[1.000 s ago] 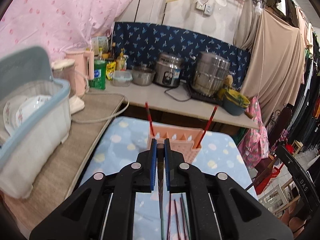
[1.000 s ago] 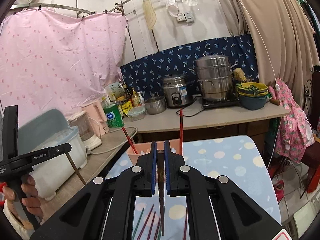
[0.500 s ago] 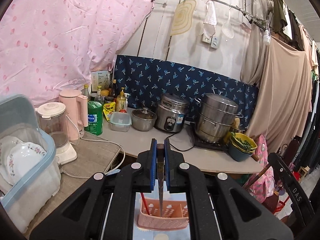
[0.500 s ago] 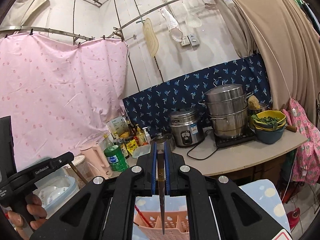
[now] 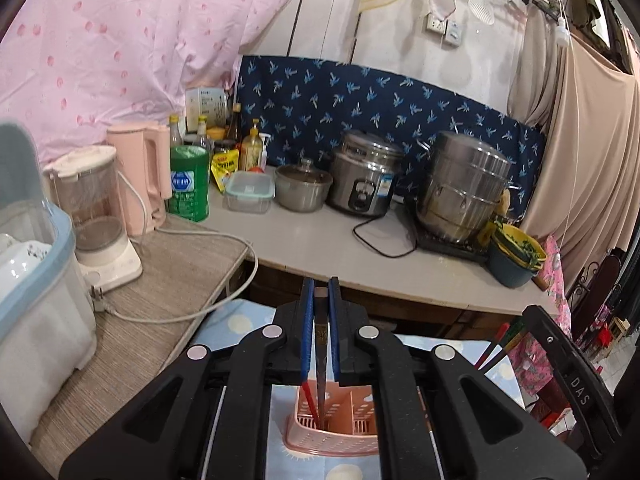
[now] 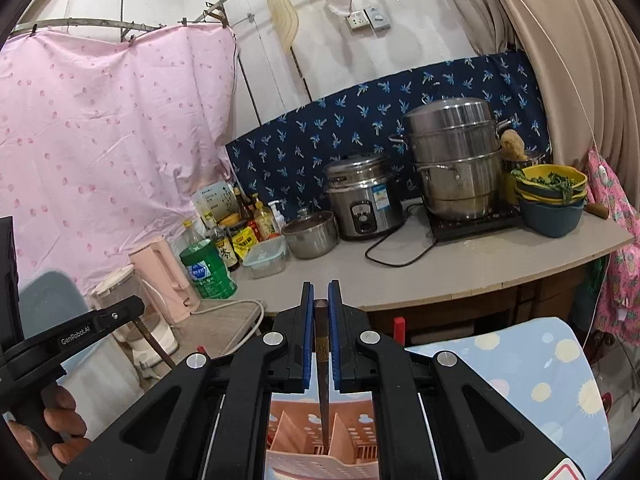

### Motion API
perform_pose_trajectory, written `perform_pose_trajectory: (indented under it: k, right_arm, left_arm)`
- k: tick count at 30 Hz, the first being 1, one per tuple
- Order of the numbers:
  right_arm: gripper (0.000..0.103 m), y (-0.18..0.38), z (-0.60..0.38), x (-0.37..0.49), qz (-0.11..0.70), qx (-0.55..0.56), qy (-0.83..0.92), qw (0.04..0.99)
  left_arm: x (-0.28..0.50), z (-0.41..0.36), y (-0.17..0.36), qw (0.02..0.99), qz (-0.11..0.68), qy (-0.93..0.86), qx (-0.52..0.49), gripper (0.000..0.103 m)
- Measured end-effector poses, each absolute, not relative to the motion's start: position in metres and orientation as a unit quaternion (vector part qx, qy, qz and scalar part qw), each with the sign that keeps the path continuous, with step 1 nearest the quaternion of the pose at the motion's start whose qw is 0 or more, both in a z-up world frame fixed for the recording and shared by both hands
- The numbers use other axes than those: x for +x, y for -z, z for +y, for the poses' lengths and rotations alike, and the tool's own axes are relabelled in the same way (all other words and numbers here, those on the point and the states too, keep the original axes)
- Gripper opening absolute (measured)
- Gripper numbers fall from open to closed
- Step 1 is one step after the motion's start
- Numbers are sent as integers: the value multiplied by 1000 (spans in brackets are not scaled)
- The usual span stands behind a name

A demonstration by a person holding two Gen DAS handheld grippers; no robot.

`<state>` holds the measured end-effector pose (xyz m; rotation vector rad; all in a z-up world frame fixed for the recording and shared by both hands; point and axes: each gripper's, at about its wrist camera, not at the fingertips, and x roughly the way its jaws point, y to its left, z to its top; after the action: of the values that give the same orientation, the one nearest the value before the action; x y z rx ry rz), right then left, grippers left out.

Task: Organize utensils
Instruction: 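Lift both brown chopsticks and carry them over the pink basket, then open both tools to drop the brown chopsticks into the basket, then move both open tools back down toward the green chopsticks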

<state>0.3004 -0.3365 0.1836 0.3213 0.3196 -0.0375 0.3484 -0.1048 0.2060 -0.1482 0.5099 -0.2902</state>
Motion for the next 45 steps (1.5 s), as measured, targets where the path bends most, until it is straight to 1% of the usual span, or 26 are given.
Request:
perform_pose_trajectory:
  k: [3, 5, 6, 7, 8, 10, 11, 12, 13, 17, 19, 20, 31, 38, 45]
  right_arm:
    - [8, -173, -338, 298, 166, 160, 21, 973]
    - [16, -173, -339, 291, 164, 158, 26, 973]
    - [24, -175, -340, 287, 161, 161, 26, 973]
    - [29, -178, -341, 283, 158, 163, 27, 974]
    - [31, -181, -342, 278, 155, 164, 24, 974]
    - [38, -188, -343, 266, 150, 164, 22, 975]
    - [40, -191, -344, 259, 149, 164, 20, 975]
    - [44, -194, -343, 252, 147, 166, 18, 975]
    - [44, -196, -343, 244, 147, 167, 17, 975]
    - [46, -199, -337, 208, 159, 170, 10, 972]
    - [51, -197, -330, 189, 168, 163, 11, 972]
    - [51, -194, -325, 179, 174, 156, 11, 972]
    - [52, -143, -278, 85, 222, 109, 17, 969]
    - [52, -104, -264, 39, 257, 116, 19, 959]
    - [52, -65, -268, 6, 292, 154, 28, 944]
  left_arm:
    - [349, -103, -195, 950, 264, 147, -77, 7]
    - [345, -99, -193, 952, 259, 142, -79, 8]
    - [343, -98, -193, 952, 259, 140, -78, 12]
    - [339, -96, -194, 952, 260, 144, -77, 17]
    - [336, -94, -195, 951, 261, 147, -77, 20]
    - [326, -89, -198, 951, 258, 149, -77, 37]
    - [321, -86, -199, 952, 257, 150, -75, 41]
    - [313, -83, -200, 952, 254, 151, -74, 49]
    - [305, -80, -201, 953, 253, 152, -72, 54]
    - [278, -70, -202, 949, 263, 162, -65, 55]
    - [261, -65, -200, 947, 268, 167, -58, 55]
    - [251, -62, -198, 946, 270, 168, -55, 55]
    - [166, -39, -153, 937, 306, 166, -7, 55]
    - [122, -24, -113, 929, 333, 164, -9, 55]
    - [89, -22, -77, 925, 349, 152, -1, 55]
